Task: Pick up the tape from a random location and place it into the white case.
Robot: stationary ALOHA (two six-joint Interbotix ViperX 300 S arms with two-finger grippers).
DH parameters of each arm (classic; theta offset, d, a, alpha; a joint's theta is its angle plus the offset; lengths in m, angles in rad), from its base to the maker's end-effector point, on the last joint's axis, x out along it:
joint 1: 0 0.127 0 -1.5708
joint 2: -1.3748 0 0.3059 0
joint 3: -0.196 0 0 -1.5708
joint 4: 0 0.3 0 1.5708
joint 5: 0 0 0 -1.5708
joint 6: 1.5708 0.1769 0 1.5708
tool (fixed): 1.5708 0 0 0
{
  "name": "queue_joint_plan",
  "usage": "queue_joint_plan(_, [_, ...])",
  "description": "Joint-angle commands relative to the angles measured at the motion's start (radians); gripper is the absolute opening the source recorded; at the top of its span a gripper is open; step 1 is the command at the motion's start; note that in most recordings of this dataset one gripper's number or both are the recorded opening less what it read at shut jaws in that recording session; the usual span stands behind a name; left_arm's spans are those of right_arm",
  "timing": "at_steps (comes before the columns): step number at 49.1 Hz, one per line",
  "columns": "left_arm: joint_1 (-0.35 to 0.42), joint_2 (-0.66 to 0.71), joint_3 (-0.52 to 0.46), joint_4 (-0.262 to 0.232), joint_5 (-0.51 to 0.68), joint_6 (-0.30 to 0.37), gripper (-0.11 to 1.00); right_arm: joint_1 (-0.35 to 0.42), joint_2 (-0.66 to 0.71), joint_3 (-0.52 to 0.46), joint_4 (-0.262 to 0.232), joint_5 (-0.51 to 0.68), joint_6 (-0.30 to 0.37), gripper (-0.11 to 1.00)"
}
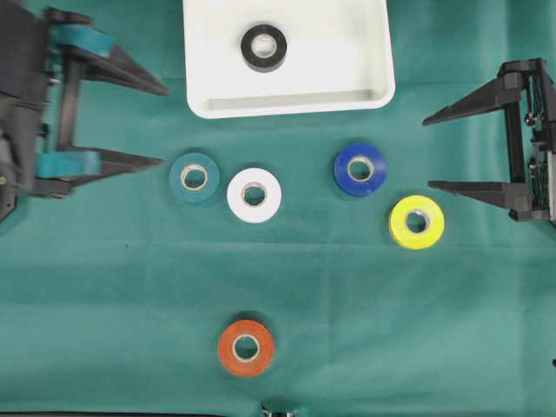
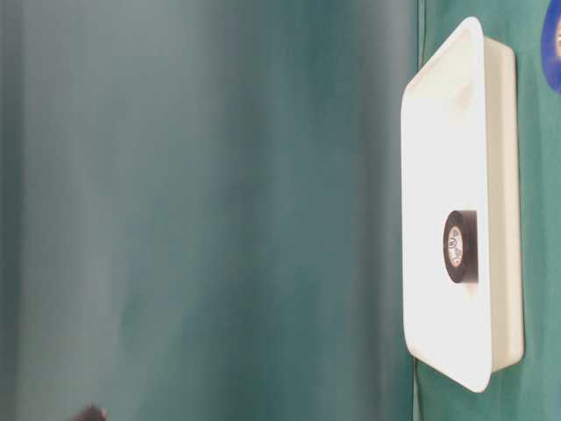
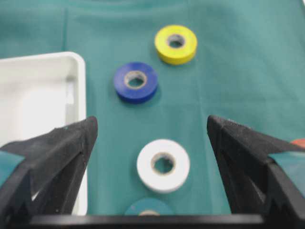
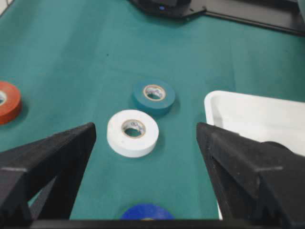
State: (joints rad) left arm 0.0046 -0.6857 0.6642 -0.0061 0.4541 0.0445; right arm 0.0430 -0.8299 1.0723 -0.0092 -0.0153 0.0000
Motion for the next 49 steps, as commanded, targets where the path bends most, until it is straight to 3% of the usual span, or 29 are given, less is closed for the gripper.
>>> queue_joint_plan(1, [0.02, -0.057, 0.026, -0.002, -0.011, -0.008, 1.0, 0.002, 0.002, -0.028, 0.002, -0.003, 0.003, 0.92])
queue_joint_plan(23, [0.049, -0.233, 0.215, -0.002, -0.069, -0.069, 1.0, 0.002, 0.002, -0.026, 0.002, 0.009, 0.002, 0.92])
queue_joint_plan(49, [0.049, -0.252, 0.233, -0.002, -0.081, -0.066, 1.0, 0.002, 0.003, -0.026, 0.002, 0.009, 0.002, 0.92])
